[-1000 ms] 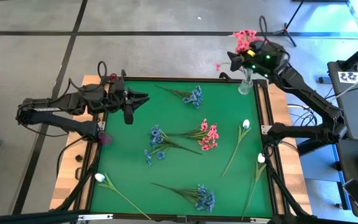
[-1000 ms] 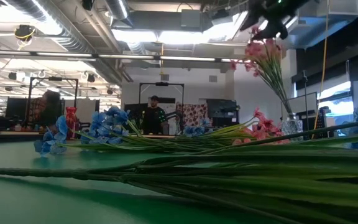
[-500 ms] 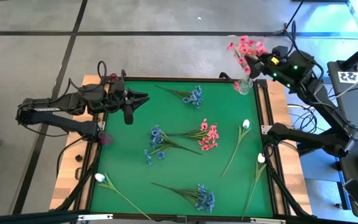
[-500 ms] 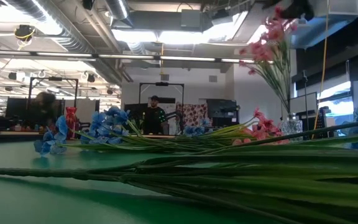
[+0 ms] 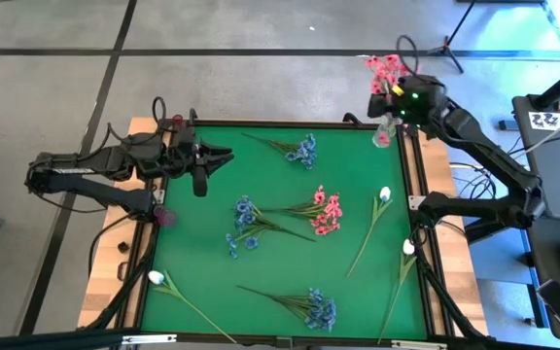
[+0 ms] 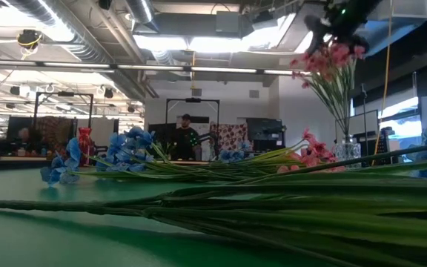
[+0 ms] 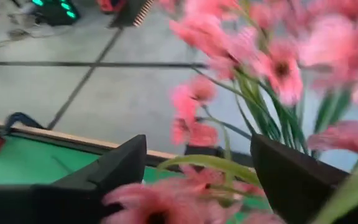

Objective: Sort flowers into vase by color
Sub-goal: Put the top pink flowers into the transparent vase

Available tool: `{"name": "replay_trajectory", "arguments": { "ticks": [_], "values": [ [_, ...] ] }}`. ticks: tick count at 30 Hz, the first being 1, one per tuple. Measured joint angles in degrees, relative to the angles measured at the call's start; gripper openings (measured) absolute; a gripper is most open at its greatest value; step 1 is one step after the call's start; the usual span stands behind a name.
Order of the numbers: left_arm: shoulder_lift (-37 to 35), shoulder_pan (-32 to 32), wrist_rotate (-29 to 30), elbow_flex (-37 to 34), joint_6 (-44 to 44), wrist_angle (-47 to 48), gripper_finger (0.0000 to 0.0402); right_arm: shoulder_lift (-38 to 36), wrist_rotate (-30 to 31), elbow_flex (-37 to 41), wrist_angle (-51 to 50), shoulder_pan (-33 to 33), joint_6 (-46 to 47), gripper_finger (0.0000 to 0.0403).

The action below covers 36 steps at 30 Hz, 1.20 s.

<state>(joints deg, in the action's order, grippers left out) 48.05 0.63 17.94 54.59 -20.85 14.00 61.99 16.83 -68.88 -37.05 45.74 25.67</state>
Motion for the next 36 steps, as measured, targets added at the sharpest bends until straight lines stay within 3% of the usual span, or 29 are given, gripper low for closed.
{"name": "replay_trajectory", "arguments": {
  "ticks": [8,21,27,36],
  "values": [
    [0.0,-0.86,0.02,0.0,-0.72,0.03,0.0088,1.86,-4.8,-0.18,-5.36,5.0,4.72,0.0287],
    [0.0,-0.84,1.11,-0.02,0.41,0.04,0.0088,1.82,-8.85,-11.48,-17.97,4.91,4.83,0.0287],
    [0.0,-0.82,1.11,-0.02,0.44,0.04,0.0088,1.84,-9.42,-12.94,-25.61,4.91,5.51,0.0287],
    [0.0,-1.33,1.09,-0.02,0.44,0.09,0.0088,-1.22,-9.43,-12.96,-24.92,4.89,6.03,0.0287]
  ]
}}
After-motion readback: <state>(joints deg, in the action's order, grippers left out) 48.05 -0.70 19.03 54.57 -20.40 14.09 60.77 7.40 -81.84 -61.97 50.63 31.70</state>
